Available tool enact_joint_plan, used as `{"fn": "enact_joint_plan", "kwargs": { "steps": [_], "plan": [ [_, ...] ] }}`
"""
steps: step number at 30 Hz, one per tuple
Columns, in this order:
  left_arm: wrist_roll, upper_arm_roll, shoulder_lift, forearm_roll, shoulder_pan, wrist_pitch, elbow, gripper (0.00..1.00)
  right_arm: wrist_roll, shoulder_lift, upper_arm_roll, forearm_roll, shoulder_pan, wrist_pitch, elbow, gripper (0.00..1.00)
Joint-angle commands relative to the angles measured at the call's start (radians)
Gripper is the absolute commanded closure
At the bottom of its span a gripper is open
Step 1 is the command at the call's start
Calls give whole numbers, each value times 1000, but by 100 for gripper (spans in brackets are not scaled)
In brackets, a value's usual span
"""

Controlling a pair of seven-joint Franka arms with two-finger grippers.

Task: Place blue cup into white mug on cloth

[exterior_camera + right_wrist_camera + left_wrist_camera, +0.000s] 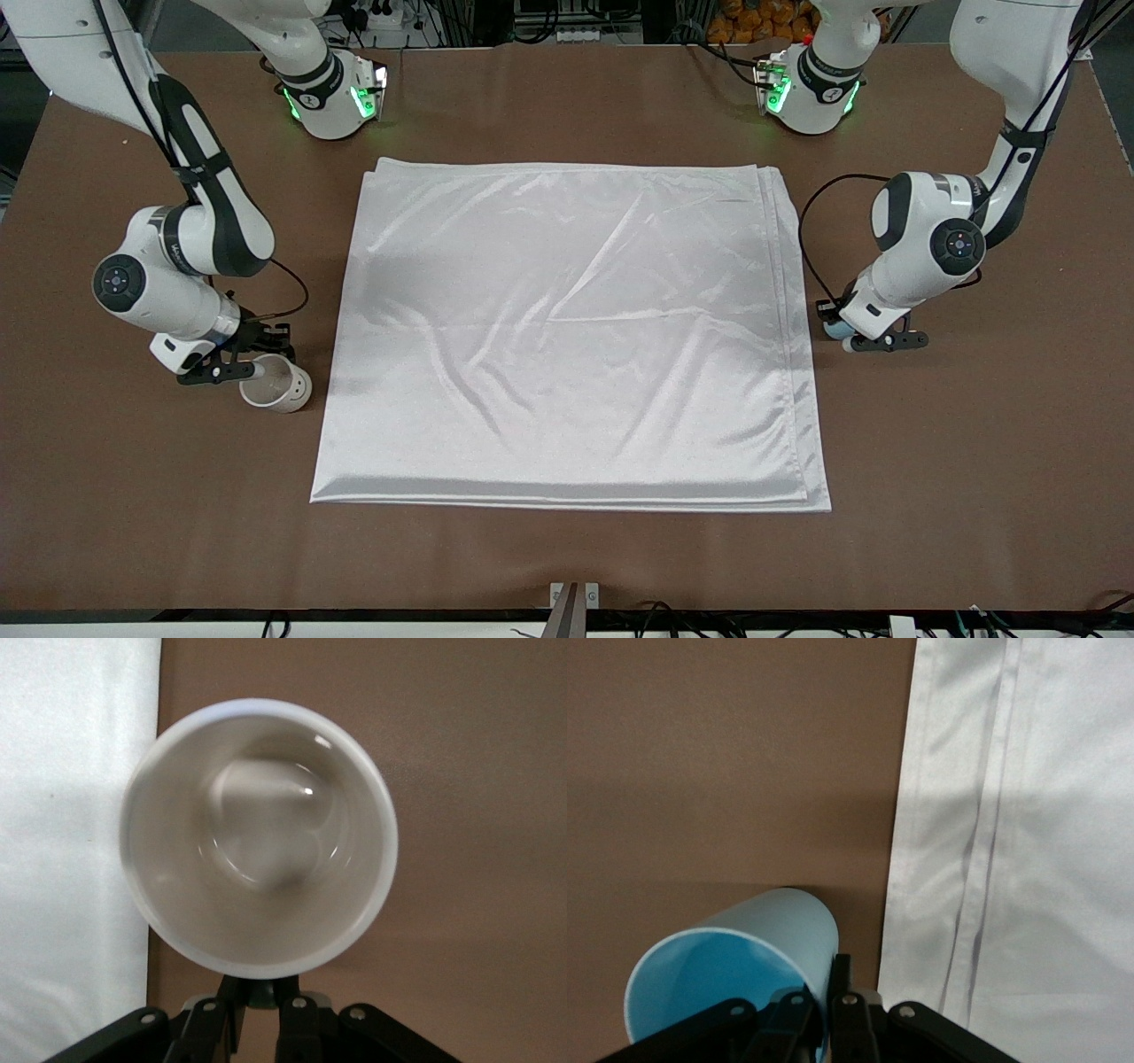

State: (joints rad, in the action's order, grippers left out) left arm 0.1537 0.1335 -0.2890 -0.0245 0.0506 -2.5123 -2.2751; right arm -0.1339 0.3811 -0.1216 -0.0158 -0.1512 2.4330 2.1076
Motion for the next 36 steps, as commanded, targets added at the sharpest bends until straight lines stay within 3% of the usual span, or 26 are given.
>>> {"fn": "enact_joint_plan", "kwargs": {
  "steps": [1,10,19,29,36],
  "plan": [
    [-16,3,17,-18,5,-3,11,100,-7,-7,-1,-13,-1,-8,-6,98],
    [-19,3,76,-18,6,20,32,100,-4,-27,-6,-13,2,-57,-38,100],
    [-20,11,143,-20,5,234,157,100,-6,-34,-9,-12,24,-221,-156,100],
    [-17,27,182,-20,0,420,313,100,51,-67,-16,-1,117,-226,-164,100],
    [-16,40,223,-20,0,517,361,100,181,-71,-30,-1,222,-226,-175,100]
  ]
}}
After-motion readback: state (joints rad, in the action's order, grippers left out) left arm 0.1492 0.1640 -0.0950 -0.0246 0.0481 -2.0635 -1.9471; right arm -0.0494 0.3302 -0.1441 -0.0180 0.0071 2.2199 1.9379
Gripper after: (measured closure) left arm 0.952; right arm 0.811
